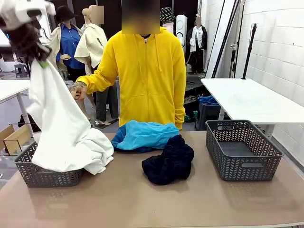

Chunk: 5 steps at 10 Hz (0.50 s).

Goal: Sort the tops and bottoms.
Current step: Sort the clothes according to human instructions.

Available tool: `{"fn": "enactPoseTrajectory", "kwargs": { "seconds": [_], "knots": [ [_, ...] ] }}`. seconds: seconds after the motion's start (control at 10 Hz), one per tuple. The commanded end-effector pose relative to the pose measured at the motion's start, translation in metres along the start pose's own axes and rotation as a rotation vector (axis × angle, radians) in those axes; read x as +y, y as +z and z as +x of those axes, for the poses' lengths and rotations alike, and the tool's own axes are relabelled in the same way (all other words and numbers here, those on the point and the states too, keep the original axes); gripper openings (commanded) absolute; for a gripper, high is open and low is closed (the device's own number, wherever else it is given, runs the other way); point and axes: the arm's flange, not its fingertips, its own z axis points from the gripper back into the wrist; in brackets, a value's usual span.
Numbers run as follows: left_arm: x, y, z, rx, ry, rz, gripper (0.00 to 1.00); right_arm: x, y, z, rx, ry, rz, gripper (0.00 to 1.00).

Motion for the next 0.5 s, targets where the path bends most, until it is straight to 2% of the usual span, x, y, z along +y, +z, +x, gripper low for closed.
{"fn": "enactPoseTrajectory", "kwargs": {
  "seconds": [0.0, 0.1, 0.4],
  "knots": [
    [-0.012, -0.004, -0.021, 0.001, 0.02, 0.036, 0.0, 0.0, 0.0, 0.0, 0.004, 0.013, 0.001, 1.0],
    [0.0, 0.0, 0.0, 0.0, 0.0, 0.0, 0.0, 0.0, 0.0, 0.0, 0.004, 0.013, 0.001, 1.0],
    [0.0, 0.0, 0.0, 0.0, 0.0, 0.0, 0.0, 0.0, 0.0, 0.0, 0.004, 0.013, 0.001, 1.0]
  ]
}}
